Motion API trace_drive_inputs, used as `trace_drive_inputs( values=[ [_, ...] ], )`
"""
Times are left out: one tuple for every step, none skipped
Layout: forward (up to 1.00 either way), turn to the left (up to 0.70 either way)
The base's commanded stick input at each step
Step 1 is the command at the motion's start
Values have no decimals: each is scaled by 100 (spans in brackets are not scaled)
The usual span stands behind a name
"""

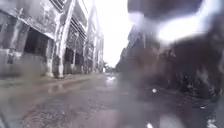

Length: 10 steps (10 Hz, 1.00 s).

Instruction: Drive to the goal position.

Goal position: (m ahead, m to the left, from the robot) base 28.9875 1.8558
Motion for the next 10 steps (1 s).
trace_drive_inputs(
  values=[
    [50, 2],
    [50, 2],
    [50, 2],
    [50, 2],
    [50, 2],
    [50, 2],
    [50, 2],
    [50, 2],
    [50, 2],
    [50, 2]
  ],
)
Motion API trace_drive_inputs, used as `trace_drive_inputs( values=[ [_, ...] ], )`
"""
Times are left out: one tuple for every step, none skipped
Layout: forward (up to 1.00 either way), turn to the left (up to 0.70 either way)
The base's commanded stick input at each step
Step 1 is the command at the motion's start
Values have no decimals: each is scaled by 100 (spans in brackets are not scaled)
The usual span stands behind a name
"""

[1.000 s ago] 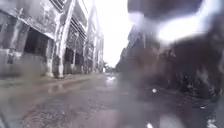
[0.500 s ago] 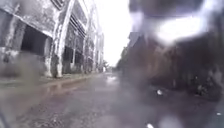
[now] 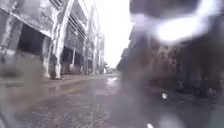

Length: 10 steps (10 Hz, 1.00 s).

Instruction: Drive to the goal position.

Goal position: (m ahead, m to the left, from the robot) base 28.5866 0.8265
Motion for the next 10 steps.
trace_drive_inputs(
  values=[
    [50, 2],
    [50, 2],
    [50, 2],
    [50, 2],
    [50, 2],
    [50, 2],
    [50, 2],
    [50, 2],
    [50, 2],
    [50, 2]
  ],
)
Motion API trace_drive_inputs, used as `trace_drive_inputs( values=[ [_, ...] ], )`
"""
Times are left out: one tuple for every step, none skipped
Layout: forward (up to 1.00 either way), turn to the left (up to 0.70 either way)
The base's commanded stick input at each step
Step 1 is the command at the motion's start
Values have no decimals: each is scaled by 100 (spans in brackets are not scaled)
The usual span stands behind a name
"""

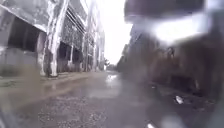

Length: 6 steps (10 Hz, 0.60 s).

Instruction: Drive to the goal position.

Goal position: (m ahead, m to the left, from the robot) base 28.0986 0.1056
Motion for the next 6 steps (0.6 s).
trace_drive_inputs(
  values=[
    [50, 2],
    [50, 2],
    [50, 2],
    [50, 2],
    [50, 2],
    [50, 2]
  ],
)
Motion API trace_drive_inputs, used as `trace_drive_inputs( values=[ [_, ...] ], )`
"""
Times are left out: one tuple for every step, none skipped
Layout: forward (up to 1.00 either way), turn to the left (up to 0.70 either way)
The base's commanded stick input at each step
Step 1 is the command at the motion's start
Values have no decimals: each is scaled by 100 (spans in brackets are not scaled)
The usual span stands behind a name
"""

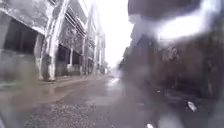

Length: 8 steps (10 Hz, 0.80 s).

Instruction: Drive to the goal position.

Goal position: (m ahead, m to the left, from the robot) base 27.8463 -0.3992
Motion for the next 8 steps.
trace_drive_inputs(
  values=[
    [50, 2],
    [50, 2],
    [50, 2],
    [50, 2],
    [50, 2],
    [50, 2],
    [50, 2],
    [50, 2]
  ],
)
